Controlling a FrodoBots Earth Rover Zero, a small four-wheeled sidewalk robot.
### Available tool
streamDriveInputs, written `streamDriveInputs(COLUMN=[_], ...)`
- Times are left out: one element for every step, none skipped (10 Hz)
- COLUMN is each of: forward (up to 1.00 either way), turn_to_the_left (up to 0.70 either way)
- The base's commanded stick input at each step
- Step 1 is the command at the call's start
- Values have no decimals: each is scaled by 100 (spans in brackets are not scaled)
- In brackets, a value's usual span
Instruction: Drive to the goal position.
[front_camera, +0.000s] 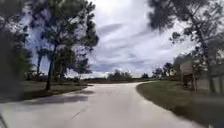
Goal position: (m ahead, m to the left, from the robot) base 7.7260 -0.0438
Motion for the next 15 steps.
streamDriveInputs(forward=[85, 85, 85, 85, 85, 85, 85, 85, 85, 85, 85, 85, 85, 85, 85], turn_to_the_left=[0, 0, 0, 0, 0, 0, 0, 0, 0, 0, 0, 0, 0, 0, 0])
